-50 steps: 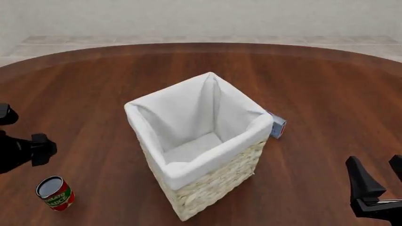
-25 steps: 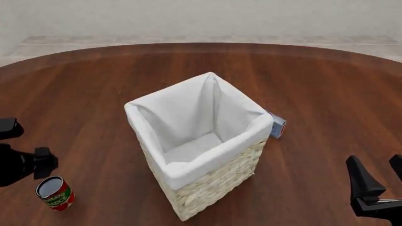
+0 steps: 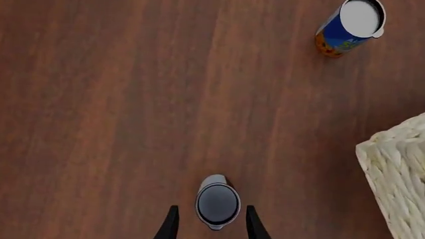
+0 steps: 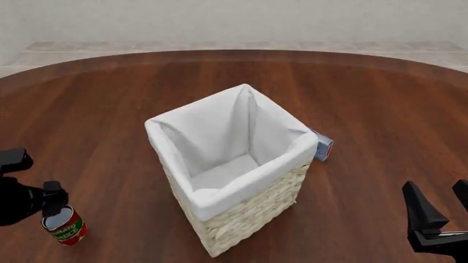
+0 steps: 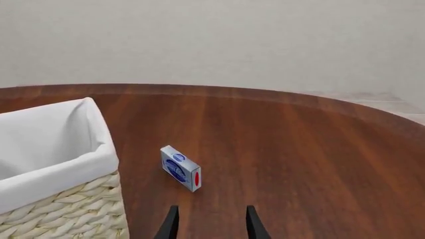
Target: Pick up the tomato sauce, and put it in the basket.
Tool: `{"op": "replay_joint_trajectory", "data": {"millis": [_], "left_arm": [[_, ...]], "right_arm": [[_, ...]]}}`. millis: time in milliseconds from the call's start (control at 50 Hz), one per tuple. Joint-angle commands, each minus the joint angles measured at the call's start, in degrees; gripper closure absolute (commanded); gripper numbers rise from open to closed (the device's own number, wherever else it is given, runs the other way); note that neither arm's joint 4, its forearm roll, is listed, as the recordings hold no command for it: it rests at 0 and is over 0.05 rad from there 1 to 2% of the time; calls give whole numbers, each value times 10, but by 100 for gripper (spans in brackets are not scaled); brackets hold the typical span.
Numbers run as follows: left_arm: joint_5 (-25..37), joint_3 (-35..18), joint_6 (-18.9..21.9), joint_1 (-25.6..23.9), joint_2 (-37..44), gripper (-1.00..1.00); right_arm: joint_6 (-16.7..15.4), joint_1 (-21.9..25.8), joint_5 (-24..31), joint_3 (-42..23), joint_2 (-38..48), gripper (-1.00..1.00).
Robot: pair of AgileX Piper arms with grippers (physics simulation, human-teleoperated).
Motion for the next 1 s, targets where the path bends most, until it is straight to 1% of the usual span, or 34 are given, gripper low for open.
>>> {"op": "replay_joint_trajectory", "data": {"millis": [20, 220, 400, 560, 680, 1000], "left_arm": [[-30, 25, -9, -5, 10, -100], [-56, 47, -22, -10, 21, -100], [-76, 52, -10, -4, 38, -100], [-99, 71, -6, -2, 47, -100], [-114, 83, -12, -7, 54, -100], [-148, 100, -8, -8, 77, -100]], "right_arm": [[-3, 0, 0, 0, 0, -100], [-5, 3, -3, 0, 3, -100], [-7, 2, -1, 0, 2, -100], [-8, 2, 0, 0, 0, -100], [-8, 3, 0, 0, 1, -100], [-8, 3, -1, 0, 2, -100]]}}
